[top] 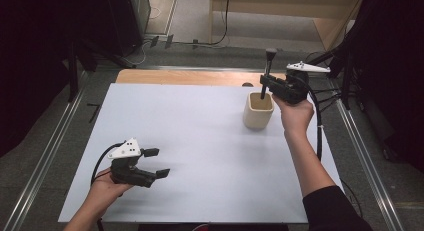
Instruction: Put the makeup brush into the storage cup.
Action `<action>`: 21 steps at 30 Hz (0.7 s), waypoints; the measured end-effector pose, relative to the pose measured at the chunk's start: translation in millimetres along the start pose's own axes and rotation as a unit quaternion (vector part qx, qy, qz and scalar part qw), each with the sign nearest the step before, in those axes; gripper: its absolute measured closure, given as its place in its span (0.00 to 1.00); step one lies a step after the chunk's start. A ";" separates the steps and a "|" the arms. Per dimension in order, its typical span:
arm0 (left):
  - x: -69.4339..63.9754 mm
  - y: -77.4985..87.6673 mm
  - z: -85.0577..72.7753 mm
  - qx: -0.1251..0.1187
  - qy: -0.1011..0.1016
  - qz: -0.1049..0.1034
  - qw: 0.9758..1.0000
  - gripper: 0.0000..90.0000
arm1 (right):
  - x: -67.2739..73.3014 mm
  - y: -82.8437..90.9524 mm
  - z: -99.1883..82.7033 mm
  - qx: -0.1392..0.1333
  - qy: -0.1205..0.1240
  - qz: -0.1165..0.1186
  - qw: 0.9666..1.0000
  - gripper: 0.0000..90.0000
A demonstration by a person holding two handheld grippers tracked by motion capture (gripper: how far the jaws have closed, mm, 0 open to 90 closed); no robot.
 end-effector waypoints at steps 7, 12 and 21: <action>-0.4 0.8 0.4 -0.001 0.001 -0.002 1.000 0.20 | -9.2 -7.4 -0.5 -0.004 -0.010 -0.016 1.000 0.88; -0.6 0.4 0.7 0.000 0.001 -0.004 1.000 0.21 | -13.2 -11.8 -2.7 -0.009 -0.007 -0.034 0.999 0.88; -0.9 -0.1 0.4 0.002 -0.001 -0.005 1.000 0.21 | -16.2 -17.7 -9.6 -0.015 -0.009 -0.046 0.999 0.88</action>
Point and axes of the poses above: each handheld gripper's, and its own axes: y roughly backward along the jaws, z roughly out of its top, x roughly to its left, the point moved 7 cm from there along -y, roughly forward along the jaws, and after that the axes turned 7 degrees about y, right-handed, at the moved point
